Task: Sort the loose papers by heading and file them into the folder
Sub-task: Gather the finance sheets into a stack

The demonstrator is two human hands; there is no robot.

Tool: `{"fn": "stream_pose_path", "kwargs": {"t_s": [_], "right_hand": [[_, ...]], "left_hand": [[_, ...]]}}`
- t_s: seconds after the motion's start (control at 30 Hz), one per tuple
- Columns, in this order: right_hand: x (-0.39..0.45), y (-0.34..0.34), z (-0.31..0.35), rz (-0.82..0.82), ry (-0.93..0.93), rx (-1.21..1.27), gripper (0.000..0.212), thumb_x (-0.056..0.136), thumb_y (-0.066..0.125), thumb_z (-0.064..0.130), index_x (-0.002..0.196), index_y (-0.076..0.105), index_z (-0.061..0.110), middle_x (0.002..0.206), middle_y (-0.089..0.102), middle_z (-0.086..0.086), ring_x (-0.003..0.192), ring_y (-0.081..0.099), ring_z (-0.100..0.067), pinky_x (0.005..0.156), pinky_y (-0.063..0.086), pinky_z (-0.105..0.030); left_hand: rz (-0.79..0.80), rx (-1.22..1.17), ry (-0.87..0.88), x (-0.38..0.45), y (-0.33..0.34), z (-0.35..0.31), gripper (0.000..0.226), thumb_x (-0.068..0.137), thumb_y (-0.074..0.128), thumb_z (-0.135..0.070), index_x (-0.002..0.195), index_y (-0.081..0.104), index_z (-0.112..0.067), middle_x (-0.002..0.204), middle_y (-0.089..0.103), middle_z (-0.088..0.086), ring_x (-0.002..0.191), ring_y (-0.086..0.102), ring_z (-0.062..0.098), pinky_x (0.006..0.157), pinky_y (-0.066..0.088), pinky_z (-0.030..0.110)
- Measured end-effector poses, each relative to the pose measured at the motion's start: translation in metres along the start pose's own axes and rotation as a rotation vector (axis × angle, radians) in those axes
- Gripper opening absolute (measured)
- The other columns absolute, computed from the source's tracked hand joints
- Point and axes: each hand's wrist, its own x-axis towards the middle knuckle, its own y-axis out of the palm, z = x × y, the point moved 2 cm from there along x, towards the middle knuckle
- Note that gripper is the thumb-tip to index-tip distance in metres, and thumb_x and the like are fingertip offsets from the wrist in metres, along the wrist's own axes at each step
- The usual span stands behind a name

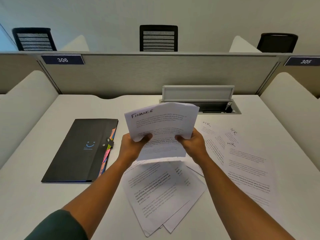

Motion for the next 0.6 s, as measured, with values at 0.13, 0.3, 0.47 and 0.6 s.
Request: {"fn": "stream_pose_path", "kwargs": {"t_s": [0.13, 0.3, 0.47, 0.6], "right_hand": [[-0.007, 0.001, -0.015, 0.088, 0.088, -0.032, 0.035, 0.082, 0.076, 0.014, 0.11, 0.061, 0.027, 0.107, 0.067, 0.002, 0.1, 0.064, -0.024, 0.084, 0.055, -0.036], [-0.011, -0.001, -0.02, 0.078, 0.066, -0.058, 0.029, 0.086, 0.072, 0.02, 0.112, 0.06, 0.028, 0.108, 0.067, 0.004, 0.097, 0.063, -0.021, 0.089, 0.054, -0.041], [-0.006, -0.001, -0.013, 0.06, 0.032, -0.044, 0.037, 0.087, 0.071, 0.026, 0.122, 0.057, 0.025, 0.116, 0.066, 0.004, 0.099, 0.064, -0.02, 0.09, 0.054, -0.04], [-0.009, 0.002, -0.022, 0.135, 0.085, -0.121, 0.036, 0.087, 0.071, 0.02, 0.12, 0.057, 0.024, 0.115, 0.064, 0.003, 0.102, 0.06, -0.021, 0.092, 0.053, -0.043]], "left_hand": [[0.03, -0.009, -0.022, -0.006, -0.003, 0.012, 0.036, 0.08, 0.08, -0.013, 0.105, 0.066, -0.034, 0.105, 0.071, -0.004, 0.099, 0.067, 0.016, 0.082, 0.06, 0.034], [0.025, -0.002, -0.002, -0.008, -0.007, 0.016, 0.033, 0.083, 0.077, -0.014, 0.107, 0.065, -0.033, 0.106, 0.071, -0.006, 0.099, 0.067, 0.017, 0.084, 0.06, 0.033], [-0.003, -0.024, -0.003, -0.005, -0.007, 0.01, 0.026, 0.084, 0.075, -0.017, 0.105, 0.067, -0.031, 0.104, 0.072, -0.006, 0.094, 0.069, 0.019, 0.077, 0.06, 0.032], [0.041, 0.048, -0.074, -0.007, -0.009, 0.021, 0.028, 0.085, 0.074, -0.019, 0.11, 0.065, -0.029, 0.108, 0.07, -0.007, 0.099, 0.067, 0.019, 0.087, 0.057, 0.042]]}}
